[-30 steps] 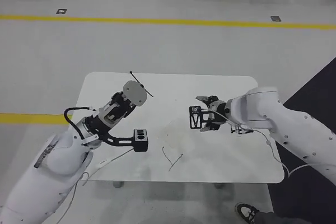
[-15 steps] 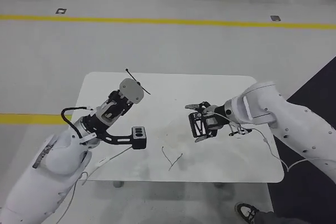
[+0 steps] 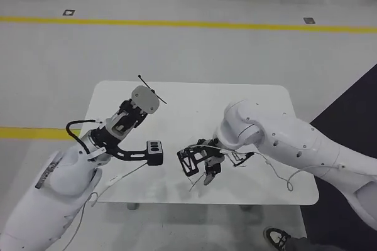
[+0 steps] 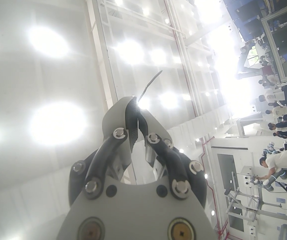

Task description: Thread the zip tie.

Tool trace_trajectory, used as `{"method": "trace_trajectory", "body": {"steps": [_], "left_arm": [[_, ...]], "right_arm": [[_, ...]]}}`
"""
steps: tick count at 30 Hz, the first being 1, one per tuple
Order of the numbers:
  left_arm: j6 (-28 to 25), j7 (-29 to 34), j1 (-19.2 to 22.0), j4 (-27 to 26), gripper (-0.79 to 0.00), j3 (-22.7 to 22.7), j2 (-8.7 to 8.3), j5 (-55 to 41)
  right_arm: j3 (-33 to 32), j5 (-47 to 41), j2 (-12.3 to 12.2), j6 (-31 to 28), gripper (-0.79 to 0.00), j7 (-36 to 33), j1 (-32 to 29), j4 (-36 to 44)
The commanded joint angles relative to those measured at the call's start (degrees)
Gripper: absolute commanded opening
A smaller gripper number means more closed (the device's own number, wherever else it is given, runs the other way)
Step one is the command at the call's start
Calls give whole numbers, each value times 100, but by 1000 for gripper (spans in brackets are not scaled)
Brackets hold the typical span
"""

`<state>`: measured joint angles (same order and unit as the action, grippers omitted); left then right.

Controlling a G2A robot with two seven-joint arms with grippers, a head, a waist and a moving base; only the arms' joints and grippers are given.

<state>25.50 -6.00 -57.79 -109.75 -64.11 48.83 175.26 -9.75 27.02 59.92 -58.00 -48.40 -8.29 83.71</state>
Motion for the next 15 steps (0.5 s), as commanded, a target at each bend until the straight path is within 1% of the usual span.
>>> {"method": "trace_trajectory", "body": {"steps": [1, 10, 11, 13, 15], "left_arm": [[2, -1, 0, 0, -785, 1, 0, 1], [-6, -3, -6, -6, -785, -3, 1, -5], [-29, -74, -14, -33, -785, -30, 2, 33], [-82, -177, 42, -9, -785, -225, -17, 74], [-117, -162, 41, 60, -785, -466, -45, 74]], "right_arm": [[0, 0, 0, 0, 0, 210, 0, 1], [0, 0, 0, 0, 0, 210, 0, 1], [0, 0, 0, 0, 0, 210, 0, 1], [-5, 12, 1, 0, 0, 242, -15, 36], [0, 369, -12, 1, 0, 210, -79, 208]]}}
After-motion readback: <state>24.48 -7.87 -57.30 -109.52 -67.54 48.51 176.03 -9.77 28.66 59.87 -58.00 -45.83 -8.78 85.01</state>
